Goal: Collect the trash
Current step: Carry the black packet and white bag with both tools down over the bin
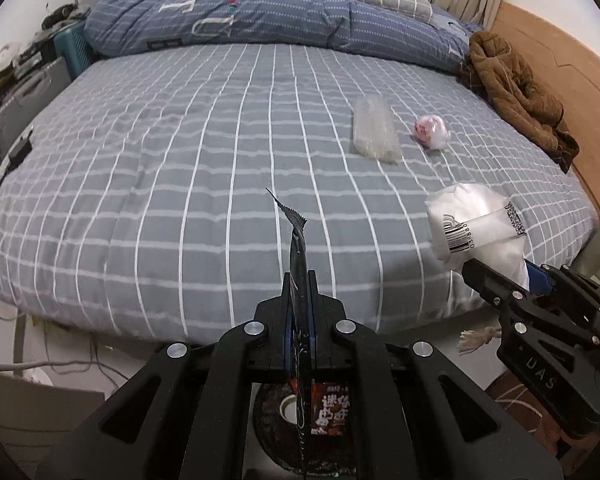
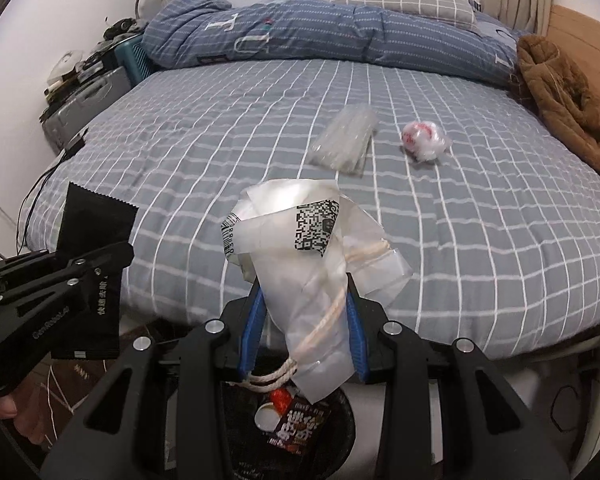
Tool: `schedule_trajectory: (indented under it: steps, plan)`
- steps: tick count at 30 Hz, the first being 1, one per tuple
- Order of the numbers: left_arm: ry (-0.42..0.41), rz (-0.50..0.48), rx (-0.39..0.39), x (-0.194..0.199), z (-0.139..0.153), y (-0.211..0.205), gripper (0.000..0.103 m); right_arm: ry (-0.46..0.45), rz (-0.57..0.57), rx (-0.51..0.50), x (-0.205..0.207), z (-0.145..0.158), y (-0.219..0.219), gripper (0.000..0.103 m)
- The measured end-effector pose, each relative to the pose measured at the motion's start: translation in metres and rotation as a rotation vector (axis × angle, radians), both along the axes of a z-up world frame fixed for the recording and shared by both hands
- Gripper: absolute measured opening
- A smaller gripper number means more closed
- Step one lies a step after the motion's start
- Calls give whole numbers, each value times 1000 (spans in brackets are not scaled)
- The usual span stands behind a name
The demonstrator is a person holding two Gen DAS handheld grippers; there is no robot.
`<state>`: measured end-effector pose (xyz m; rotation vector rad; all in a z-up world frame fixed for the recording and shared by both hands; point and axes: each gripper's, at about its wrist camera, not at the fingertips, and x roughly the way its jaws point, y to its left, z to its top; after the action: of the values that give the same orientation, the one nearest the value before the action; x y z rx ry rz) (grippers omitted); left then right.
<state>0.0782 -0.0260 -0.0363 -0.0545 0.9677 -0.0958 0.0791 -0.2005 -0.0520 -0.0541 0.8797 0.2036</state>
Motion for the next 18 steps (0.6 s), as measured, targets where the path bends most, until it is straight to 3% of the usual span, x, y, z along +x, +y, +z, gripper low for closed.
schedule_trajectory:
  steps: [18]
  plan:
    - [98,10,-2,-57,-62,4,4,119,2,-13,-60,-62,4,35]
